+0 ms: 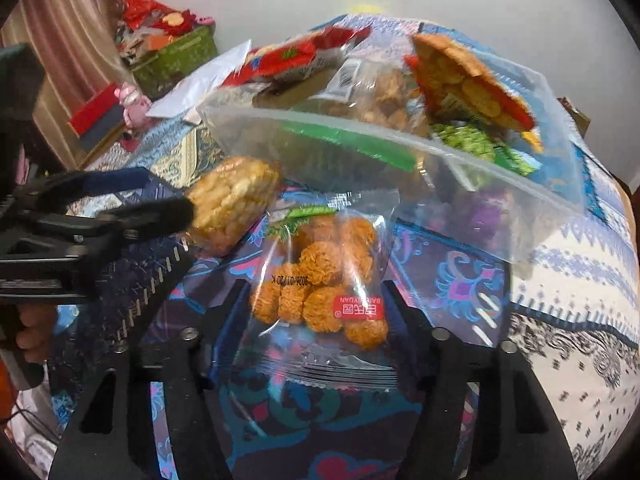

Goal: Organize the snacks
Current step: 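Grasp the cookie pack with the left tool while the right tool grasps the orange puff bag, then lower both packs into the clear box and open both tools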

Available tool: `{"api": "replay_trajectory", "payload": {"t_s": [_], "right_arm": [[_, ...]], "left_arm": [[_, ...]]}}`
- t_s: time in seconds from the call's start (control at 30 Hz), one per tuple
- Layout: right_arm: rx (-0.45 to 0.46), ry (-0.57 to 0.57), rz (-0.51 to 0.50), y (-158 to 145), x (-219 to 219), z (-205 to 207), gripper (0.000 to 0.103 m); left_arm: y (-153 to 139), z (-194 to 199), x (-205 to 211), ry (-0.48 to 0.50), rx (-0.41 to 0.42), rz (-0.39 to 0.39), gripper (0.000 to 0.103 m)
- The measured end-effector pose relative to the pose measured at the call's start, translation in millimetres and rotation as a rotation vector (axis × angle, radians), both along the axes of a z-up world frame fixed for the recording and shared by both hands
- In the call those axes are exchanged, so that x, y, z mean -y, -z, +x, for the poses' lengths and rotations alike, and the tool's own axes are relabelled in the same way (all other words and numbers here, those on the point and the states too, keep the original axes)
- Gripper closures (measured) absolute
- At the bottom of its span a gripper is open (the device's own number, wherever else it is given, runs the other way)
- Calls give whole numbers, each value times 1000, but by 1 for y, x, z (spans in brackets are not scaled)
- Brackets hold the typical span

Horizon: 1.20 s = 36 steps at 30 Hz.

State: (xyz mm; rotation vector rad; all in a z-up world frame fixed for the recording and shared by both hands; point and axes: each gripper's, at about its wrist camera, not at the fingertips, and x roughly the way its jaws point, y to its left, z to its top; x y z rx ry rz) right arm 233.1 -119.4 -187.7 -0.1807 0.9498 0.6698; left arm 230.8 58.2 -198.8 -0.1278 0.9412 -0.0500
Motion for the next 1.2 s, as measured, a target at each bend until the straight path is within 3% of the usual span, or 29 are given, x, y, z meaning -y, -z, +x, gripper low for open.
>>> {"api": "replay_trajectory", "payload": {"t_s": [0.17,0.27,0.33,0.4,0.7,0.97,1.2], "right_arm": [[7,47,31,-6,18,-3,45],[20,81,52,-13,28,-5,46],[25,97,68,-15,33,-6,46],[30,112,83,-19,41,-8,46],[77,137,153,-43,56,-16,46],[160,166,200,-74,66,-11,46],[237,202,217,-98,70,5,46]], "left_arm": [[12,19,7,-8,-21,-1,16],[18,26,10,-13,-35,-6,31],[22,29,11,-7,-51,-22,52],[24,29,12,0,-68,-53,56],[2,6,11,-1,-16,-49,58],[-48,-15,15,6,103,-47,58],[-91,1,18,12,203,-60,58]]}}
